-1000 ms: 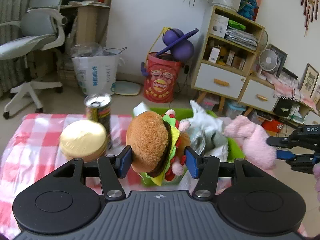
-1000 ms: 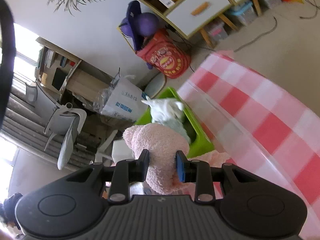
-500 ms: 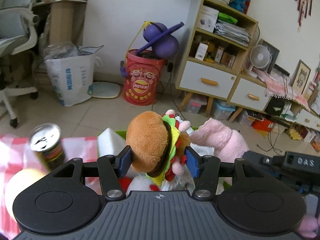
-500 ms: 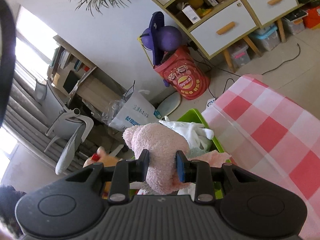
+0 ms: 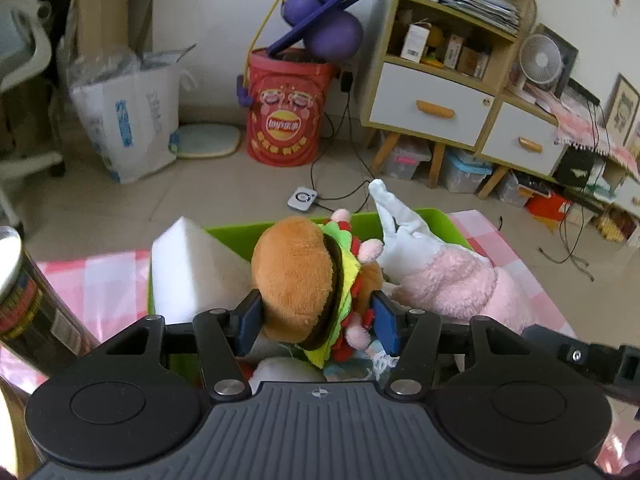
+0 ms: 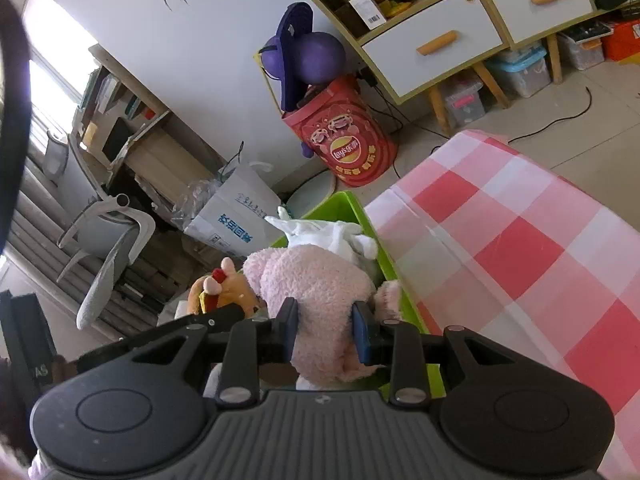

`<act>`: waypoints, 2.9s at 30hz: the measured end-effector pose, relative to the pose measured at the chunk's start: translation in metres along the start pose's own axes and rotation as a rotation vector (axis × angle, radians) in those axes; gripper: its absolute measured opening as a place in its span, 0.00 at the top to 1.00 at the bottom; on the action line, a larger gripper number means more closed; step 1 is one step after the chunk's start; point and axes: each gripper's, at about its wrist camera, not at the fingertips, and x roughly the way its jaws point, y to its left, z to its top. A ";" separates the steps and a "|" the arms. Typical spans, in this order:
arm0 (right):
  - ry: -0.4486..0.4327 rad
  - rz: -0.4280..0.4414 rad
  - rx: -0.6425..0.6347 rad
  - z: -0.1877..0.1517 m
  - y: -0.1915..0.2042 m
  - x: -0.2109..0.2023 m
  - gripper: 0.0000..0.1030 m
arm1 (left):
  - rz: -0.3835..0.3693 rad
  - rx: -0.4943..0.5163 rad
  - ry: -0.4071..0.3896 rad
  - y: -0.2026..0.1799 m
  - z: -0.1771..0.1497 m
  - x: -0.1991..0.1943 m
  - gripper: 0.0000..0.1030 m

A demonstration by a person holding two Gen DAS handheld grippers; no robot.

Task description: Organize soft objects

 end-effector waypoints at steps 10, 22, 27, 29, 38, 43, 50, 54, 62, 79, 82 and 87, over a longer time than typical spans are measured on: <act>0.009 0.024 0.044 0.004 -0.006 -0.005 0.78 | -0.026 0.026 -0.041 -0.004 -0.002 -0.022 0.30; -0.022 -0.004 -0.017 0.020 0.009 -0.067 0.46 | 0.008 0.029 -0.098 -0.015 -0.019 -0.107 0.14; -0.005 -0.037 -0.025 0.010 0.010 -0.097 0.42 | 0.054 0.016 -0.106 -0.015 -0.045 -0.144 0.05; -0.001 -0.049 -0.033 0.004 0.011 -0.107 0.38 | 0.079 0.013 -0.093 -0.015 -0.056 -0.155 0.05; 0.059 -0.054 -0.106 -0.030 0.024 -0.140 0.36 | 0.164 -0.085 0.012 -0.009 -0.113 -0.192 0.05; 0.101 -0.066 -0.175 -0.053 0.036 -0.152 0.31 | 0.212 -0.120 0.049 -0.011 -0.137 -0.211 0.05; 0.201 -0.103 -0.268 -0.089 0.054 -0.151 0.29 | 0.276 -0.118 0.054 -0.020 -0.158 -0.226 0.05; 0.227 -0.100 -0.350 -0.104 0.070 -0.156 0.29 | 0.282 -0.138 0.075 -0.021 -0.165 -0.229 0.05; 0.207 -0.113 -0.418 -0.114 0.089 -0.159 0.24 | 0.293 -0.134 0.080 -0.024 -0.163 -0.239 0.05; 0.169 -0.142 -0.441 -0.120 0.099 -0.157 0.23 | 0.299 -0.144 0.103 -0.027 -0.168 -0.235 0.05; 0.166 -0.148 -0.450 -0.121 0.099 -0.157 0.23 | 0.306 -0.155 0.104 -0.026 -0.169 -0.235 0.05; 0.158 -0.166 -0.446 -0.120 0.096 -0.156 0.22 | 0.306 -0.156 0.104 -0.026 -0.169 -0.234 0.05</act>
